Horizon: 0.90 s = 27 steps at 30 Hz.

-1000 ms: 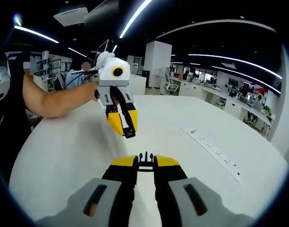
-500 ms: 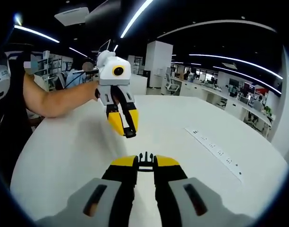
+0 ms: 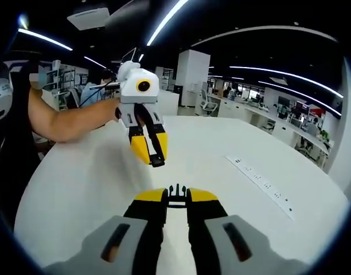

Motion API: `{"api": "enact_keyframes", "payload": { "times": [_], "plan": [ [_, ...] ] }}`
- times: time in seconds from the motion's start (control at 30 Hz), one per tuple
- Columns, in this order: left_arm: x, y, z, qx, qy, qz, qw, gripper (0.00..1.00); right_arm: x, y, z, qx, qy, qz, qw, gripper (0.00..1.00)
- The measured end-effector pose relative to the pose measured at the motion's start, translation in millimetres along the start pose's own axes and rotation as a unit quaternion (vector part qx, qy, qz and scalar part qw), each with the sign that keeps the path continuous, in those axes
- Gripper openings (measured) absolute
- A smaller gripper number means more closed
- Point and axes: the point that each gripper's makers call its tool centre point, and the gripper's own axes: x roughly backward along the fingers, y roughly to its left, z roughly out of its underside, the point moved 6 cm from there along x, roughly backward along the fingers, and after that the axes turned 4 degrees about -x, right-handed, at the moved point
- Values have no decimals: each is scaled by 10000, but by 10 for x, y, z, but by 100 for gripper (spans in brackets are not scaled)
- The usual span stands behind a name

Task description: Snap the two parts of the plastic buckle together until the buckle closes and remains connected.

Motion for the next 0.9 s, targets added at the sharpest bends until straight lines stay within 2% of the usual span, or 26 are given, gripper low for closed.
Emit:
{"api": "enact_keyframes", "payload": {
  "times": [0.9],
  "plan": [
    [41, -141, 34, -21, 40, 10, 10000, 12, 22, 115, 16, 3, -28, -44, 10000, 14]
  ]
}}
